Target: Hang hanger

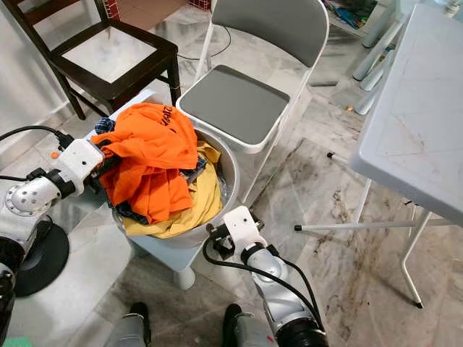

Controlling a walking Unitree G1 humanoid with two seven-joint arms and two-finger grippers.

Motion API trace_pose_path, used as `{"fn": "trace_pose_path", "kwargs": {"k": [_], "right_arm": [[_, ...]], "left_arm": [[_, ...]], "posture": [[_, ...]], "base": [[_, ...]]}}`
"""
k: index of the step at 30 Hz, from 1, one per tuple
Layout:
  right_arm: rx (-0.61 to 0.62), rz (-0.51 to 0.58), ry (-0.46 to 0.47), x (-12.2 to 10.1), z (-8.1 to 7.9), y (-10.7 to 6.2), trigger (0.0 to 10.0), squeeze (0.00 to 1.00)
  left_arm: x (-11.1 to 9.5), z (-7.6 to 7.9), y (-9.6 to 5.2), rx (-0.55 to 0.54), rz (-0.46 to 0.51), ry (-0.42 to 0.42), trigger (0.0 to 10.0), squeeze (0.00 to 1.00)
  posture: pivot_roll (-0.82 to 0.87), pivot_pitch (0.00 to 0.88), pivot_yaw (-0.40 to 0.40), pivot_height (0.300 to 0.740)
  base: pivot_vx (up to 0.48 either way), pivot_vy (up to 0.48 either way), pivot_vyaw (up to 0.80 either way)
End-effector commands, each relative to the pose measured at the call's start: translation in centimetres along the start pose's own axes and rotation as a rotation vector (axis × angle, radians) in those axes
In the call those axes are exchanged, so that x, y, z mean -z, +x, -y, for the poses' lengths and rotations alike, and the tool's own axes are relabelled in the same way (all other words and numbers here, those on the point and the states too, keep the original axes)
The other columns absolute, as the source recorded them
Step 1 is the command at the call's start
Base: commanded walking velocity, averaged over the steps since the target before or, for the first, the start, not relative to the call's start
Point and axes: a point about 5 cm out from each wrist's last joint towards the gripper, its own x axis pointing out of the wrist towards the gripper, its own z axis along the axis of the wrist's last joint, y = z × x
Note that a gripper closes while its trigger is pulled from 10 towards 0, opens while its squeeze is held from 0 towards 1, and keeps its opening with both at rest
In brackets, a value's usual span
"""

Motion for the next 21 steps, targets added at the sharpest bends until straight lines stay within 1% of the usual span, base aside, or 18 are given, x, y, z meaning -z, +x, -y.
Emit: {"fn": "trace_pose_path", "kwargs": {"k": [1,2,3,4,5,8,10,11,12,14,15,16,17,18,19,20,21], "right_arm": [[0.004,-0.036,-0.002,0.9,0.1,-0.3,10.0,0.00],[0.005,-0.036,-0.002,0.9,0.1,-0.3,10.0,0.00],[0.005,-0.036,-0.001,1.0,0.1,-0.3,10.0,0.00],[0.006,-0.036,0.000,1.0,0.1,-0.3,10.0,0.00],[0.007,-0.036,0.001,1.0,0.1,-0.3,10.0,0.00],[0.009,-0.036,0.003,1.0,0.1,-0.3,10.0,0.00],[0.010,-0.036,0.004,1.0,0.1,-0.3,10.0,0.00],[0.011,-0.037,0.004,1.0,0.0,-0.3,10.0,0.00],[0.011,-0.038,0.004,1.1,0.0,-0.3,10.0,0.00],[0.012,-0.038,0.005,1.1,0.0,-0.3,10.0,0.00],[0.010,-0.039,0.005,1.1,-0.1,-0.3,10.0,0.00],[0.010,-0.039,0.005,1.1,-0.1,-0.3,10.0,0.00],[0.009,-0.040,0.004,1.1,-0.1,-0.2,10.0,0.00],[0.008,-0.041,0.003,1.0,-0.2,-0.1,10.0,0.00],[0.008,-0.041,0.003,1.0,-0.2,-0.1,10.0,0.00],[0.008,-0.041,0.003,1.0,-0.2,0.0,10.0,0.00],[0.007,-0.041,0.003,1.0,-0.2,0.0,10.0,0.00]], "left_arm": [[0.0,-0.1,0.2,-0.017,0.006,-0.070,0.0,0.00],[-0.1,-0.1,0.3,-0.028,0.014,-0.107,0.0,0.00],[-0.5,0.1,0.8,-0.043,0.037,-0.180,0.0,0.00],[-0.7,0.3,1.1,-0.051,0.054,-0.231,0.0,0.00],[-1.3,0.7,1.7,-0.059,0.090,-0.314,0.0,0.00],[-2.1,1.1,2.3,-0.068,0.130,-0.391,0.0,0.00],[-3.3,1.8,3.2,-0.054,0.180,-0.447,0.0,0.00],[-4.4,2.5,3.9,-0.043,0.223,-0.500,0.0,0.00],[-4.7,2.7,4.0,-0.038,0.232,-0.512,0.0,0.00],[-5.3,3.2,4.3,-0.021,0.249,-0.510,0.0,0.00],[-6.9,4.4,5.1,0.011,0.295,-0.544,0.0,0.00],[-6.9,4.4,5.1,0.011,0.295,-0.544,0.0,0.00],[-7.8,4.9,5.5,0.025,0.316,-0.565,0.0,0.00],[-9.7,5.9,6.1,0.055,0.365,-0.612,0.0,0.00],[-10.3,6.1,6.3,0.063,0.379,-0.625,0.0,0.00],[-11.5,6.4,6.5,0.075,0.412,-0.649,0.0,0.00],[-12.2,6.6,6.6,0.082,0.434,-0.664,0.0,0.00]], "posture": [[0.17,0.288,-0.126,0.740],[0.17,0.287,-0.123,0.740],[0.17,0.287,-0.123,0.740],[0.17,0.287,-0.122,0.740],[0.17,0.287,-0.122,0.740],[0.17,0.286,-0.120,0.740],[0.17,0.284,-0.118,0.740],[0.17,0.283,-0.117,0.740],[0.17,0.283,-0.117,0.740],[0.17,0.282,-0.119,0.740],[0.18,0.279,-0.119,0.740],[0.18,0.279,-0.119,0.740],[0.18,0.279,-0.119,0.740],[0.18,0.277,-0.119,0.740],[0.18,0.277,-0.119,0.740],[0.19,0.274,-0.119,0.740],[0.19,0.274,-0.119,0.740]], "base": [[0.000,0.000,0.00],[0.000,0.000,0.00],[0.000,0.000,0.00],[0.000,0.000,0.00],[0.000,0.000,0.00],[0.000,0.000,0.00],[0.000,0.000,0.00],[0.000,0.000,0.00],[0.000,0.000,0.00],[0.000,0.000,0.00],[0.000,0.000,0.00],[0.000,0.000,0.00],[0.000,0.000,0.00],[0.000,0.000,0.00],[0.000,0.000,0.00],[0.000,0.000,0.00],[0.000,0.000,0.00]]}}
